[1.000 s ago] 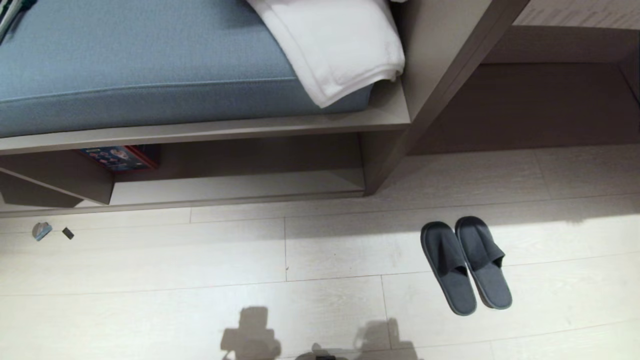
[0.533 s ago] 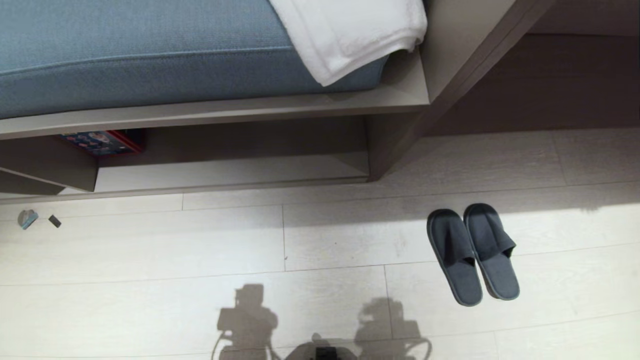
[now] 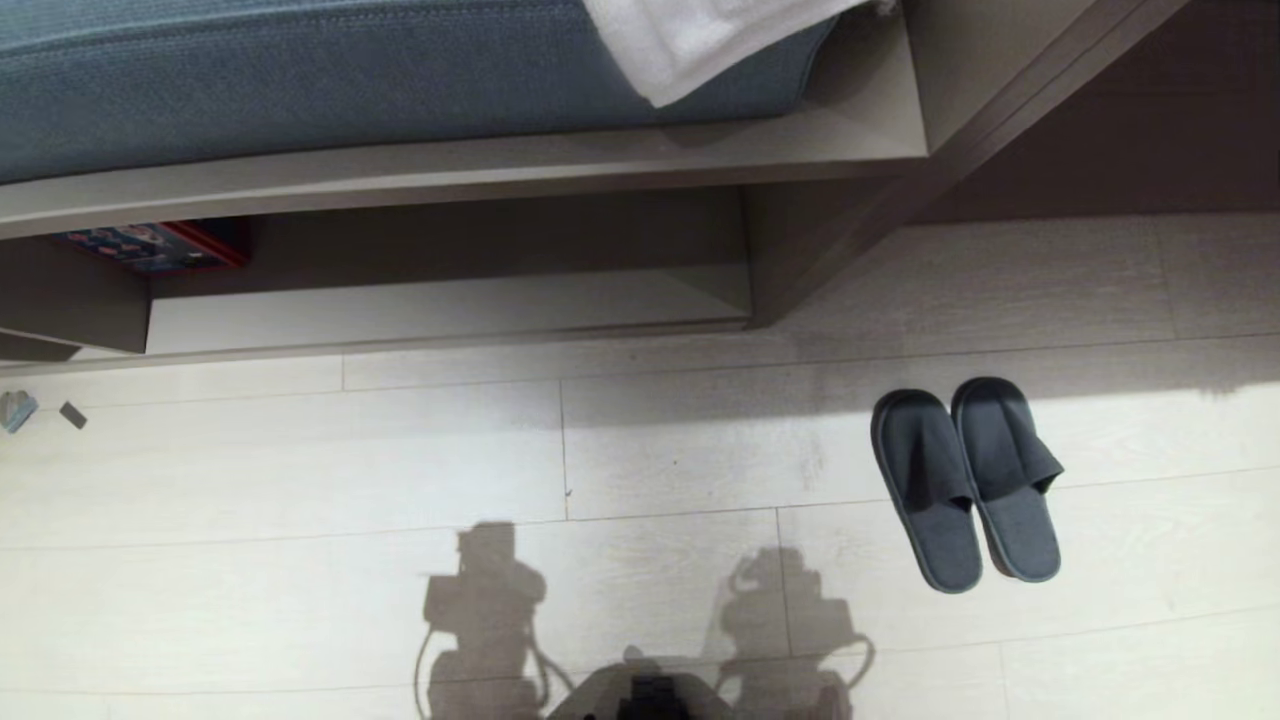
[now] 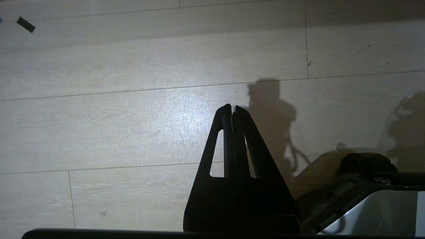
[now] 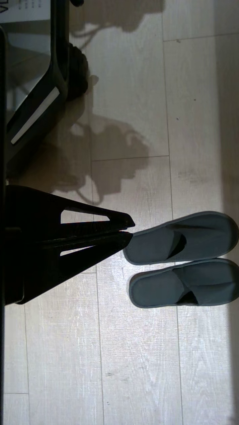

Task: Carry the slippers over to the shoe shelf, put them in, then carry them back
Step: Pick up the slippers on the floor

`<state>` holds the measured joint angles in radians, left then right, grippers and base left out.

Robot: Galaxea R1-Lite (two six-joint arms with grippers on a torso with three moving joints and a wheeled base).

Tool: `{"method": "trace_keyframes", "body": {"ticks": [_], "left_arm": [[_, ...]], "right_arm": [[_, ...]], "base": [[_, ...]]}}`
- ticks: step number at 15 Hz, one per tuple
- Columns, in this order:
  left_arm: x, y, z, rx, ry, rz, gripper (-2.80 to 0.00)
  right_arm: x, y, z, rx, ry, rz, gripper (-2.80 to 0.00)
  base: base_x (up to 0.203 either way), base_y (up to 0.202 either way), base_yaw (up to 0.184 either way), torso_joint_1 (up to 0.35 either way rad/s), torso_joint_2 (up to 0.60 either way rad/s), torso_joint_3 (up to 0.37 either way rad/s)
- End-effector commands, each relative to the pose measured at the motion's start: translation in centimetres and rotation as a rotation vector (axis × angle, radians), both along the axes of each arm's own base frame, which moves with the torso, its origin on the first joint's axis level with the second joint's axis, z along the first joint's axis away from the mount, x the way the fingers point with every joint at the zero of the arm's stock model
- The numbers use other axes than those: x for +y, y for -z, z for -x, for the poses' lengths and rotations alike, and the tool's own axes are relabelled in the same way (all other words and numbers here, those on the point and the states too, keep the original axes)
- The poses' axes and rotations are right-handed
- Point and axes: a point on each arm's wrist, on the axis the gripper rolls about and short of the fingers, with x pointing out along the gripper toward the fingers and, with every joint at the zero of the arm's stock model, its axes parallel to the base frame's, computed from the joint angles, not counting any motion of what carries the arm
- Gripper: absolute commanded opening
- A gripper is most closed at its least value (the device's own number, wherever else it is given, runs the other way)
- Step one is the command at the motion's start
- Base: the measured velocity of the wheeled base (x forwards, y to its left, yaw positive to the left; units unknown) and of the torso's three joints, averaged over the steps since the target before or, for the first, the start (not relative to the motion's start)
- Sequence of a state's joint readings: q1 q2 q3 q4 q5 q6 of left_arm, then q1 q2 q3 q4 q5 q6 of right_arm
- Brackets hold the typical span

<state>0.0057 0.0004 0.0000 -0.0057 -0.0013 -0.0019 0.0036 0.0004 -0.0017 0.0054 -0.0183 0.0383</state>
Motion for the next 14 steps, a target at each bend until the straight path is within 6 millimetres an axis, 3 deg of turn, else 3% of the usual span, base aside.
{"method": "trace_keyframes", "body": {"ticks": [1,14], "left_arm": [[0.0,0.01,0.0,0.001,0.0,0.001,-2.8],[0.0,0.01,-0.01,0.002,0.0,0.006,-2.8]], "right_arm": [[0.0,0.01,-0.01,0.002,0.0,0.0,-2.8],[0.0,0.01,-0.01,0.002,0.0,0.0,-2.8]], "base": [[0.0,0.0,0.0,0.001,0.01,-0.201],[0.0,0.0,0.0,0.001,0.0,-0.195]]}}
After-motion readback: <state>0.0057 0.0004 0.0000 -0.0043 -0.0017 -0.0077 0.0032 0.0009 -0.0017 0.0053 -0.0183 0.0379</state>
